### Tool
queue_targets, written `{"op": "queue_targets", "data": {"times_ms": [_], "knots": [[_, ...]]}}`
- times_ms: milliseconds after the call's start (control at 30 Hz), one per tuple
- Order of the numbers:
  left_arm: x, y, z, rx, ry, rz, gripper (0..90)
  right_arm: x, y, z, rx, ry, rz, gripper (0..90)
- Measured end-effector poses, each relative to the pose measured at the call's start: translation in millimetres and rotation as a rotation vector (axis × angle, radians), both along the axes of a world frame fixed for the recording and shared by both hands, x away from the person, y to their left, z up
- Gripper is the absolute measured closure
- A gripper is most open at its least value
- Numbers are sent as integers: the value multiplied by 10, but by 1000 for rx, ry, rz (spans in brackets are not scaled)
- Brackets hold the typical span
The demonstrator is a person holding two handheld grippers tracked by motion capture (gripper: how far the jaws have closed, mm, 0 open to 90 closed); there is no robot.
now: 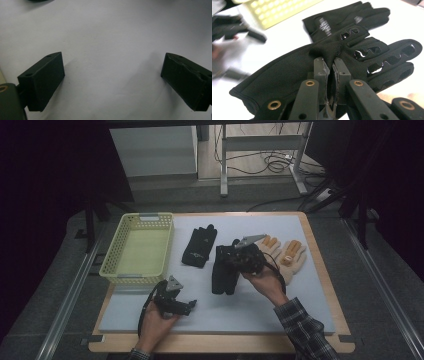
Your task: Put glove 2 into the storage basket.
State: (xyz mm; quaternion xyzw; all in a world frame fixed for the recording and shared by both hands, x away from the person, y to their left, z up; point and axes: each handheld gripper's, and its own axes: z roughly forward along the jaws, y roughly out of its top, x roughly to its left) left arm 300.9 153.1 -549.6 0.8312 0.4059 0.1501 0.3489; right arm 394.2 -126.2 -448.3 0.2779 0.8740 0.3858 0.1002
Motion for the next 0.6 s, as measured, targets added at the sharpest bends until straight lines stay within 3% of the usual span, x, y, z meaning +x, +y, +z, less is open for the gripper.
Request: {"op": "queue_targets", "data": {"times_ms": [167,300,433,533,600], "knots": [[0,-2,-1,-2,0,2,51,-310,-55,-138,-11,27,38,824],[0,0,0,0,1,0,51,-456,-40,-330,-6,66,67,814],[0,0,1,1,0,0,51,-457,3,-467,0,98,83,635],[0,0,0,0,1,0,51,-398,-24,-421,27,79,64,587],[0,-1,0,-2,1,1,51,-316,-44,-399,20,60,44,573]]}}
